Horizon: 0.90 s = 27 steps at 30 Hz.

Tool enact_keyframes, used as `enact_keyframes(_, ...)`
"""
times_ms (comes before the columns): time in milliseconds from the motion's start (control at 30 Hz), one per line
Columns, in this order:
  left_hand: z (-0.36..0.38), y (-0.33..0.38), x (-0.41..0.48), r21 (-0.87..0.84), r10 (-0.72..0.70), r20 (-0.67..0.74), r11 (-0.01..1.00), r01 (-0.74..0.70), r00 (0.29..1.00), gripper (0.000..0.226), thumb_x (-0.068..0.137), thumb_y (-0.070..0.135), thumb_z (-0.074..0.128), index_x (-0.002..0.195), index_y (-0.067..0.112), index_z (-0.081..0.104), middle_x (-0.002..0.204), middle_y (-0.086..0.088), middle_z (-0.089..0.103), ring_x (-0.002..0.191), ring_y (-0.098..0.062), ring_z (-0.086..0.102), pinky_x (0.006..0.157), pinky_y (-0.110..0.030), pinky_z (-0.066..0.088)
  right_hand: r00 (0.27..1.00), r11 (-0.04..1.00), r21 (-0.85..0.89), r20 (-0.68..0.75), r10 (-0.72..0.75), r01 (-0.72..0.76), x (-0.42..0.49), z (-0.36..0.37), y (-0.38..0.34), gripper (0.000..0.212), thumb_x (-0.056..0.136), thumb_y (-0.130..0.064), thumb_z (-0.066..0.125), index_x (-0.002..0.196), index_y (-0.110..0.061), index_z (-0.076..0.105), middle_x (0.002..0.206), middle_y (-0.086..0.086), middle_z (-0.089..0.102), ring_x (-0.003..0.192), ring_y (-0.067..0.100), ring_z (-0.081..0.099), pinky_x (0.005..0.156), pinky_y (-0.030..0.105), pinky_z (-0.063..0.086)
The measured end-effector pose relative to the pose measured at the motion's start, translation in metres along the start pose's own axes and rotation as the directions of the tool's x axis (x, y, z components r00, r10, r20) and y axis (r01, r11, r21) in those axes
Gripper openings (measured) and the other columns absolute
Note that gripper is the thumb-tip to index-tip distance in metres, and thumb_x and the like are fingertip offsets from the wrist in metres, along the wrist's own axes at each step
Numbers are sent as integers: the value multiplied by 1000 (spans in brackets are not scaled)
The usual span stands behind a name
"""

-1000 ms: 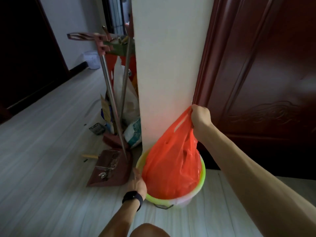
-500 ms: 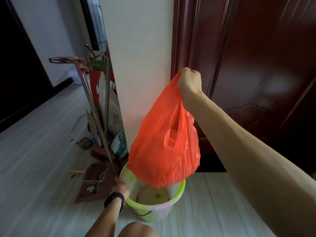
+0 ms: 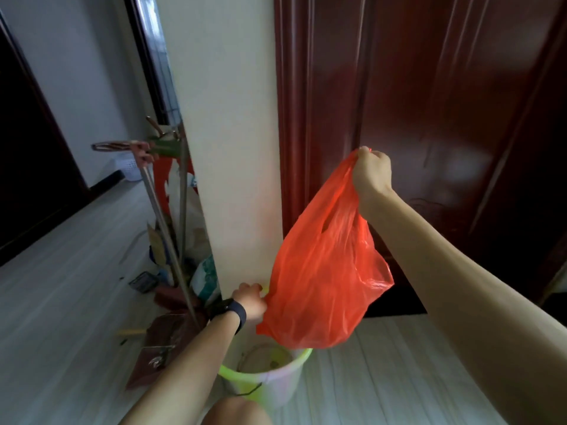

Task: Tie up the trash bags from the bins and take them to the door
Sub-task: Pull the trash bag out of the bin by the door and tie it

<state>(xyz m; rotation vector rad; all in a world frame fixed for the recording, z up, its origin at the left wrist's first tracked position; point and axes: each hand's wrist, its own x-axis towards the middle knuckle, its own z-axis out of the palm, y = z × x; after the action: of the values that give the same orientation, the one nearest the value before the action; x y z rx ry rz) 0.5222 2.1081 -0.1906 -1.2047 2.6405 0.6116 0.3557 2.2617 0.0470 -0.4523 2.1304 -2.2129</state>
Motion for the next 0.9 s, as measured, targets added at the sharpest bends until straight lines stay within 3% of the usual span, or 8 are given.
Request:
enact_keyframes(133,18,34,2,147,94,126,983,-112,988,57,86,47,44,139,25,48,144,-13,47,125,-34,53,102,-40,46,997,1000,-12,-71,-14,13,4,-46,1,27,89,-32,39,70,-18,51,71,1,57,73,24,59,67,37,45)
enact_keyframes(200,23,62,-5,235,165,166,951,-201,972,54,86,45,44,137,30,50,145,-7,48,128,-32,51,103,-36,44,994,999,-22,-105,-26,24,11,-69,6,28,92,-30,40,69,-18,50,68,-1,53,70,22,55,66,34,41)
enact_keyframes(333,45,105,-2,465,292,191,814,-349,937,43,98,30,41,137,15,52,144,-12,49,132,-33,44,107,-36,38,988,996,-85,-151,-29,16,22,-103,28,31,97,-29,40,67,-22,45,71,-4,51,79,21,53,72,33,39)
enact_keyframes(433,74,114,11,560,338,235,720,-411,911,47,96,30,42,140,16,45,143,-15,42,133,-36,38,108,-43,33,986,985,-171,-165,-10,-19,25,-119,63,33,97,-29,41,66,-19,46,68,-5,50,78,22,51,74,36,39)
enact_keyframes(700,135,120,42,778,383,367,374,-505,848,52,95,34,45,144,17,41,151,-12,34,143,-32,23,115,-56,15,964,889,-376,-57,261,-263,10,-148,224,37,98,-34,44,65,-16,45,61,-6,48,68,19,51,67,33,37)
enact_keyframes(800,144,122,55,849,346,397,215,-483,850,54,95,34,47,145,16,40,148,-12,41,136,-33,35,114,-57,16,945,898,-315,12,327,-307,1,-154,267,37,100,-32,48,65,-18,47,54,-11,47,51,8,46,54,26,36)
enact_keyframes(833,146,125,59,855,339,403,193,-482,850,53,94,33,49,144,16,41,144,-11,46,132,-32,41,112,-55,18,945,912,-281,51,323,-297,1,-154,273,35,99,-33,50,67,-20,48,54,-10,47,50,8,44,53,28,36)
enact_keyframes(900,143,136,61,832,385,375,261,-490,843,50,93,32,48,140,19,45,137,-8,53,127,-31,46,110,-52,21,945,934,-224,109,309,-280,3,-153,274,32,96,-41,52,71,-21,53,60,-4,49,56,12,45,59,33,36)
